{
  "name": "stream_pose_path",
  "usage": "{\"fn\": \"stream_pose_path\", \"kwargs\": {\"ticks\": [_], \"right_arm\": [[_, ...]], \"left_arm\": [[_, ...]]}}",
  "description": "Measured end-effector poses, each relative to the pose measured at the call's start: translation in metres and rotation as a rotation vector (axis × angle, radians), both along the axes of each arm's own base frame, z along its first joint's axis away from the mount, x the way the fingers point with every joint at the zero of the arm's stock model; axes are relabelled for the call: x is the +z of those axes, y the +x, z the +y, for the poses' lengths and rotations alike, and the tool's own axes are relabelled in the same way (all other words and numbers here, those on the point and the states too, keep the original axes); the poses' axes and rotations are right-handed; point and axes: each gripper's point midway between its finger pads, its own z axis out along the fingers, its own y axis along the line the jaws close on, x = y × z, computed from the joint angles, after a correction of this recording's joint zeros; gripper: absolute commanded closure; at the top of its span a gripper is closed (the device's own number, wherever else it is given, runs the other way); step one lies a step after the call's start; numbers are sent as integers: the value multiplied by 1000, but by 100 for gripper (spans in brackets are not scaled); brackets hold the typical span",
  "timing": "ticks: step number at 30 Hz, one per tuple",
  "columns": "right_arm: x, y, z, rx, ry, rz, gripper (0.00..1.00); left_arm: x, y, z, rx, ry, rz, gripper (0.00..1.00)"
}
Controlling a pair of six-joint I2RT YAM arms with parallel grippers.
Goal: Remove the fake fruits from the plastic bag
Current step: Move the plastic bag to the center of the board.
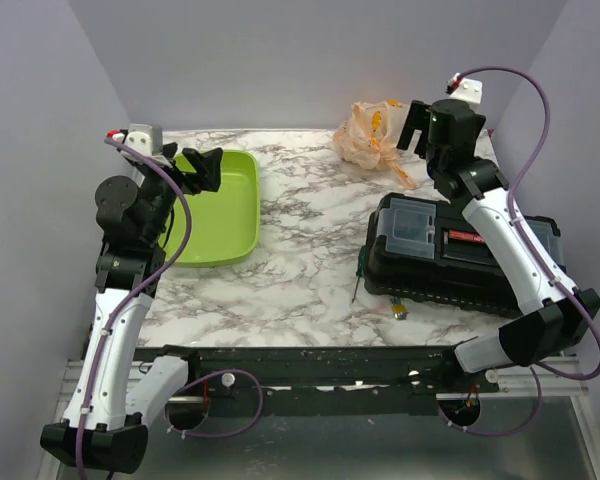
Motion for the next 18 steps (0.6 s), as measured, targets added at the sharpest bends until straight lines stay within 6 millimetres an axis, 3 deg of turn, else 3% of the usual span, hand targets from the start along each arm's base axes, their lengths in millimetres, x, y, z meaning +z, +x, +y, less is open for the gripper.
{"fn": "stream_pose_path", "kwargs": {"ticks": [4, 8, 18], "right_arm": [[6, -1, 2, -2, 31, -19, 0], [1, 11, 9, 2, 53, -8, 0], [-49, 50, 25, -17, 64, 93, 0]], "left_arm": [[-2, -4, -26, -88, 41, -9, 1], [-18, -1, -47, -157, 65, 23, 1], [-37, 7, -64, -234, 53, 87, 1]]}}
